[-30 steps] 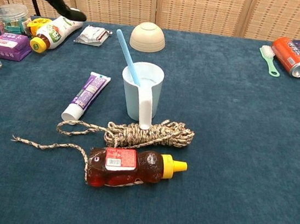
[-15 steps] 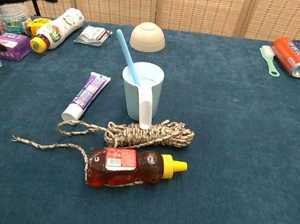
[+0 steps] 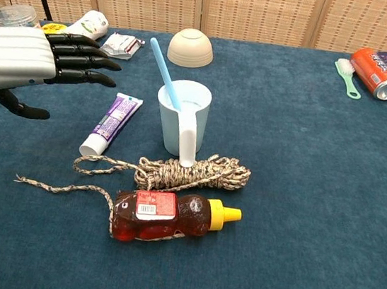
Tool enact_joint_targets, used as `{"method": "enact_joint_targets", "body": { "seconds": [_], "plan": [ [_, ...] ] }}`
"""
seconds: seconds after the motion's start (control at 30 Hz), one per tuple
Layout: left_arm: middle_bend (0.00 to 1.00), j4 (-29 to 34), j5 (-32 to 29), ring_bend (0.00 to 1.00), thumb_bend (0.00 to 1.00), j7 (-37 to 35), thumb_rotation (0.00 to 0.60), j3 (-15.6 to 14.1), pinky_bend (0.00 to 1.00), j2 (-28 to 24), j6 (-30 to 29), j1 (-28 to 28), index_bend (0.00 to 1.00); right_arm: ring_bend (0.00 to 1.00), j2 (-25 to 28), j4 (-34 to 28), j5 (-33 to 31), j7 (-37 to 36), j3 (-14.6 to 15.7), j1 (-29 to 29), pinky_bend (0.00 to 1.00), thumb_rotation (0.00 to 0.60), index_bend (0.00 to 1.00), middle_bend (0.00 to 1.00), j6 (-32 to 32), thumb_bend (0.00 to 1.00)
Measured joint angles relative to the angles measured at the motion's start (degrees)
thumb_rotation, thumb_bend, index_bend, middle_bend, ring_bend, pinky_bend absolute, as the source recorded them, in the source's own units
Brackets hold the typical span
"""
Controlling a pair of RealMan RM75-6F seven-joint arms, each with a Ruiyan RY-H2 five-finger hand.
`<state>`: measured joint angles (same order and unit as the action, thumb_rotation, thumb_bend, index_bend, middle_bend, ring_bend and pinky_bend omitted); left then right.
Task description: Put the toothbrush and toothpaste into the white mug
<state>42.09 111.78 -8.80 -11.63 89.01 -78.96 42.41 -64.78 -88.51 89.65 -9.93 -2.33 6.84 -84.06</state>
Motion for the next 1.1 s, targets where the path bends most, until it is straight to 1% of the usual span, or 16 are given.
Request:
{"method": "enact_joint_targets", "body": {
  "seconds": [0.07, 0.13, 0.3, 0.43, 0.6, 1.0, 1.1],
  "plan": [
    [0.00, 0.8, 0.0, 0.00, 0.33, 0.4, 0.600, 0.0, 0.05, 0.0, 1.3, 0.5, 0.16, 0.00, 0.0, 0.0, 0.0, -0.1, 0.0, 0.0, 0.00, 0.600, 0.00, 0.00, 0.0, 0.00],
    [0.00, 1.7, -0.2, 0.00, 0.35, 0.9, 0.600, -0.1, 0.05, 0.0, 3.4, 1.1, 0.16, 0.00, 0.0, 0.1, -0.1, -0.1, 0.0, 0.0, 0.00, 0.600, 0.00, 0.00, 0.0, 0.00],
    [0.00, 5.6, -0.9, 0.00, 0.35, 3.7, 0.600, 0.0, 0.05, -0.1, 9.4, 3.2, 0.18, 0.00, 0.1, 0.2, -0.3, -0.3, -0.1, 0.0, 0.00, 0.600, 0.00, 0.00, 0.1, 0.00],
    [0.00, 7.7, -1.3, 0.00, 0.35, 6.2, 0.600, 0.1, 0.05, 0.0, 12.2, 4.6, 0.18, 0.00, 0.1, 0.3, -0.4, -0.5, -0.2, 0.0, 0.00, 0.600, 0.00, 0.00, 0.0, 0.00],
    [0.00, 7.9, -2.0, 0.00, 0.35, 7.4, 0.600, 0.3, 0.05, 0.9, 14.8, 5.3, 0.18, 0.00, 0.1, 0.4, -0.5, -0.8, -0.2, 0.0, 0.00, 0.600, 0.00, 0.00, 0.2, 0.00],
    [0.00, 5.7, -2.7, 0.00, 0.35, 8.7, 0.600, 0.3, 0.05, 4.5, 18.4, 7.1, 0.18, 0.00, 0.1, 0.6, -0.6, -0.9, -0.3, 0.1, 0.00, 0.600, 0.00, 0.00, 0.4, 0.00],
    [0.00, 4.9, -2.7, 0.00, 0.35, 8.8, 0.600, 0.2, 0.08, 5.3, 19.1, 7.3, 0.18, 0.00, 0.1, 0.6, -0.6, -0.9, -0.2, 0.1, 0.00, 0.600, 0.00, 0.00, 0.5, 0.00]
  ]
}}
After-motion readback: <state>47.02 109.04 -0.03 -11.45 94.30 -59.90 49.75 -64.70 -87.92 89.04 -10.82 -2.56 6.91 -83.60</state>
